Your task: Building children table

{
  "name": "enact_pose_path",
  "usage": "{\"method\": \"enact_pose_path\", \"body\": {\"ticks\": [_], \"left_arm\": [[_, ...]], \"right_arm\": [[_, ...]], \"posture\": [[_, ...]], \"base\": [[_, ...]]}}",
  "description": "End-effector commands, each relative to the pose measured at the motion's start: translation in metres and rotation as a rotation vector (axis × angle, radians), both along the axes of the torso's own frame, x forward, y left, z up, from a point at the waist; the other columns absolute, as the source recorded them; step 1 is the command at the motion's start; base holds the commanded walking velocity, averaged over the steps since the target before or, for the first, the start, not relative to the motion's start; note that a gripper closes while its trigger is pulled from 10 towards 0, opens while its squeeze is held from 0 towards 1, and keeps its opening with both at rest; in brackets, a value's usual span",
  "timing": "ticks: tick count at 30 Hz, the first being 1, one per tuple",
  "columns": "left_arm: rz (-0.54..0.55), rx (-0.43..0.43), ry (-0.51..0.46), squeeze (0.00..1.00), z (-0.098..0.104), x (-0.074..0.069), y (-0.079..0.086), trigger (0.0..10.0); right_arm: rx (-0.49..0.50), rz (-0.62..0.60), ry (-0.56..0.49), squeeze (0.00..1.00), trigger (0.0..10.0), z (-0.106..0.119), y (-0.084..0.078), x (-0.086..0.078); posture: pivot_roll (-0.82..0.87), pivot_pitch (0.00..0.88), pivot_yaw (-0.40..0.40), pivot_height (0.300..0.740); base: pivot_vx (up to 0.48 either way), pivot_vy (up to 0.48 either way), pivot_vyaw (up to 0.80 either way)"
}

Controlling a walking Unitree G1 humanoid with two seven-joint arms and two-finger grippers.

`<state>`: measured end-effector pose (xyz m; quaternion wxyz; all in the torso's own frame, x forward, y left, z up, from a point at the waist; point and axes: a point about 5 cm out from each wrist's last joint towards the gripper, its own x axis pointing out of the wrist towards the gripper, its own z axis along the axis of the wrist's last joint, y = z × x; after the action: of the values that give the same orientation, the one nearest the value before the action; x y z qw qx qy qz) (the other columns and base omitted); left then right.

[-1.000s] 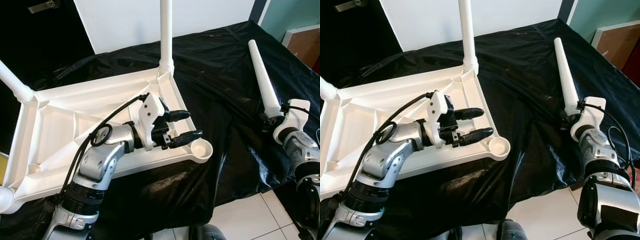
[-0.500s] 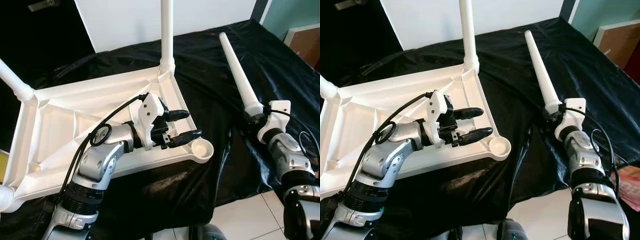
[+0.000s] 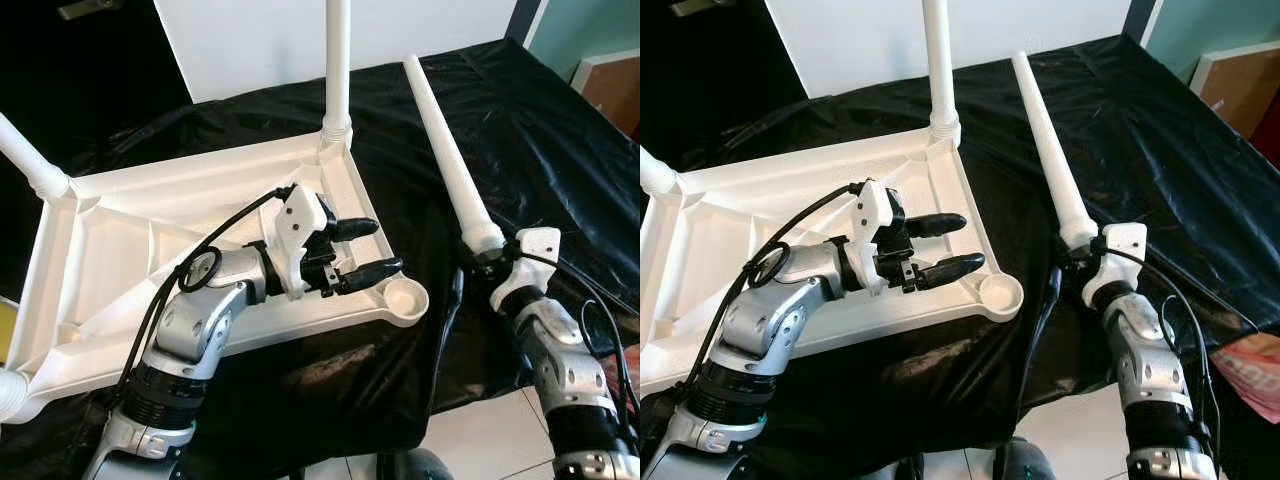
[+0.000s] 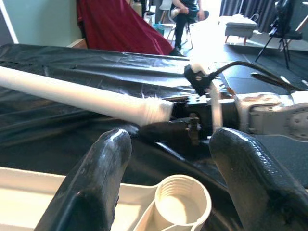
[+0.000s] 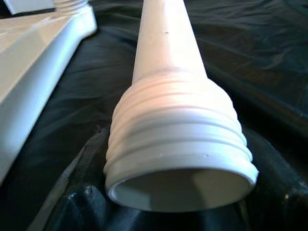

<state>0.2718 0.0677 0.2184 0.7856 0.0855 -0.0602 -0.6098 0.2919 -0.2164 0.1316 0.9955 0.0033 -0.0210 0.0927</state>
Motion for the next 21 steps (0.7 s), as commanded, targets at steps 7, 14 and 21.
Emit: {"method": "enact_pose_path", "body": {"ticks": [7, 14, 21], "left_arm": [[0.053, 0.001, -0.015, 0.0, 0.001, 0.002, 0.003, 10.0], [0.043, 0.012, -0.019, 0.0, 0.001, 0.001, 0.004, 10.0], [0.029, 0.023, -0.019, 0.0, 0.0, 0.0, 0.004, 10.0]], "right_arm": [[0.055, 0.011, 0.016, 1.0, 10.0, 0.005, 0.006, -0.019], [0.054, -0.026, -0.01, 1.0, 10.0, 0.014, 0.003, -0.015], [0.06, -0.036, -0.007, 0.0, 10.0, 0.023, 0.002, -0.006]], "posture": [[-0.04, 0.139, 0.029, 0.74], [-0.04, 0.126, 0.028, 0.74], [-0.04, 0.118, 0.036, 0.74]], "base": [[0.0, 0.0, 0.0], [0.0, 0.0, 0.0], [0.0, 0.0, 0.0]]}}
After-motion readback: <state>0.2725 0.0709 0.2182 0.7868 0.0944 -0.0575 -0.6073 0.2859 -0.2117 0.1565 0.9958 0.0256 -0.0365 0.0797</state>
